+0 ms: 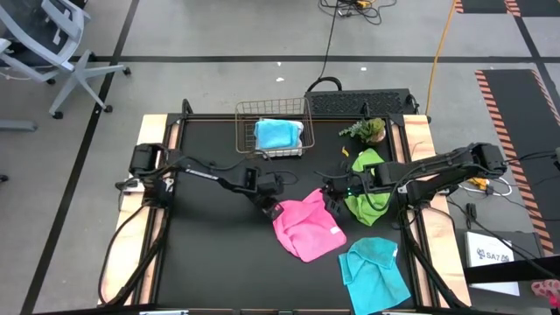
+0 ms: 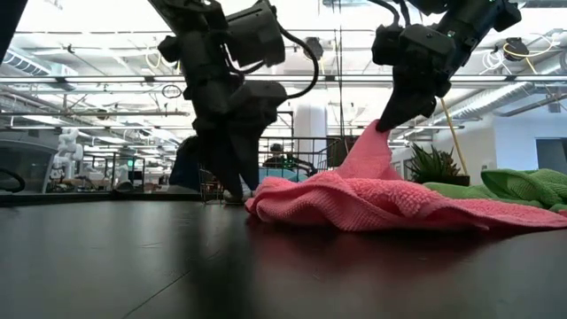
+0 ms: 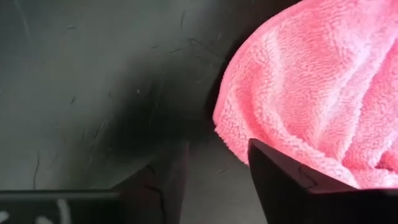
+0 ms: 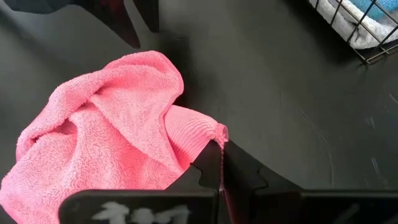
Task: Fold microfiber towels
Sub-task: Fold the pink microfiber cloth
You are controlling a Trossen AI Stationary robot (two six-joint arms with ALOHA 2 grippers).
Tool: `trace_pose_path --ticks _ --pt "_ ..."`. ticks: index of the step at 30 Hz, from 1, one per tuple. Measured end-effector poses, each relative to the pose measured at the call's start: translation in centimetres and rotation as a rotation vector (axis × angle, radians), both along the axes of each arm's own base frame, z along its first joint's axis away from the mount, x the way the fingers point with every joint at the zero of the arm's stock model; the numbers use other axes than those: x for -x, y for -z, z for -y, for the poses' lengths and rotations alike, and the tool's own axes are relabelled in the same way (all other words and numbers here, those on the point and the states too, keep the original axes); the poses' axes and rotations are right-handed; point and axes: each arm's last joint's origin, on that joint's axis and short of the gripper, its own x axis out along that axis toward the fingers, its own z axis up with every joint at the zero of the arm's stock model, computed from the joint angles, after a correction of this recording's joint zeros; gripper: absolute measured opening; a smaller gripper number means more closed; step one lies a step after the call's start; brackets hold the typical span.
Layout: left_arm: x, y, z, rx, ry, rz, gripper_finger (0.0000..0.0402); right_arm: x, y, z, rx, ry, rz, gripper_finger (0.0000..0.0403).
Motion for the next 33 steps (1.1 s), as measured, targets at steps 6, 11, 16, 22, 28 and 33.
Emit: trace_pose_path --ticks 6,11,16,22,28,33 --pt "-0.4 -0.2 -0.5 0.016 -0.027 0.045 0.0222 0.0 0.0 0.0 -0.001 -0.001 0.0 0.0" --pt "-0.8 0.4 -0.5 0.034 -0.026 0.055 0.0236 0.0 0.0 0.0 -0.002 -0.002 0.001 0.0" --pt "-1.3 2.0 0.1 0.081 -0.003 0.035 0.023 0.1 0.1 0.0 0.0 -0.001 -0.013 0.0" --pt "-1.7 2.5 0.4 0.092 0.007 0.044 0.021 0.1 0.1 0.0 0.002 -0.002 -0.018 0.0" --pt "-1.5 1.8 -0.7 0.095 -0.013 0.063 0.0112 0.1 0.1 0.0 0.003 -0.004 -0.016 0.0" --pt "-1.4 0.6 -1.6 0.096 -0.015 0.107 0.0012 0.1 0.1 0.0 0.003 -0.004 -0.016 0.0"
